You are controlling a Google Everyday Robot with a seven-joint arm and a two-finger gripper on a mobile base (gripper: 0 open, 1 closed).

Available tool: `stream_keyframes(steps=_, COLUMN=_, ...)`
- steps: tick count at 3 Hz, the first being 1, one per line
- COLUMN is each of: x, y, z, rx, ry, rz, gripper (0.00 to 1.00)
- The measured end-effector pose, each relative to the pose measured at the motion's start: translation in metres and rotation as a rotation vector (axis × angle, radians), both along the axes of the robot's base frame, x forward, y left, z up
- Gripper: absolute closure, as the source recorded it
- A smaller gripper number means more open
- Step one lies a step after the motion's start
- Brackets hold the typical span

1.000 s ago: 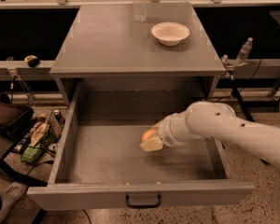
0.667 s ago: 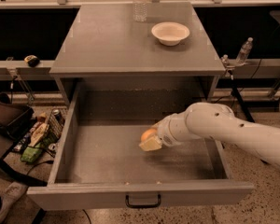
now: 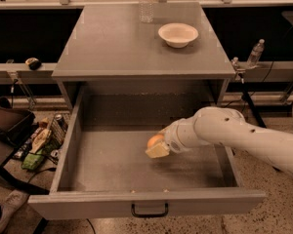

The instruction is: Place orange into top drawer

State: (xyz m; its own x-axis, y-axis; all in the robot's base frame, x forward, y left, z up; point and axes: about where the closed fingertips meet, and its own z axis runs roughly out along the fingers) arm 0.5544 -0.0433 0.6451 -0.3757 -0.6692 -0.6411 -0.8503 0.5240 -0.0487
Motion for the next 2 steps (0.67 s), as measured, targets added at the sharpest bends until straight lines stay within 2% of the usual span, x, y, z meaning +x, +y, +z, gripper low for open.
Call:
stream_keyframes(steps=1, x=0.0000, y=0.0000, z=0.0000, rx=0.000, ry=0.000, rz=0.000, gripper=0.06)
stream_keyframes(steps=2, x=0.0000, y=0.0000, z=0.0000, rx=0.000, ry=0.000, rz=0.000, gripper=0.00)
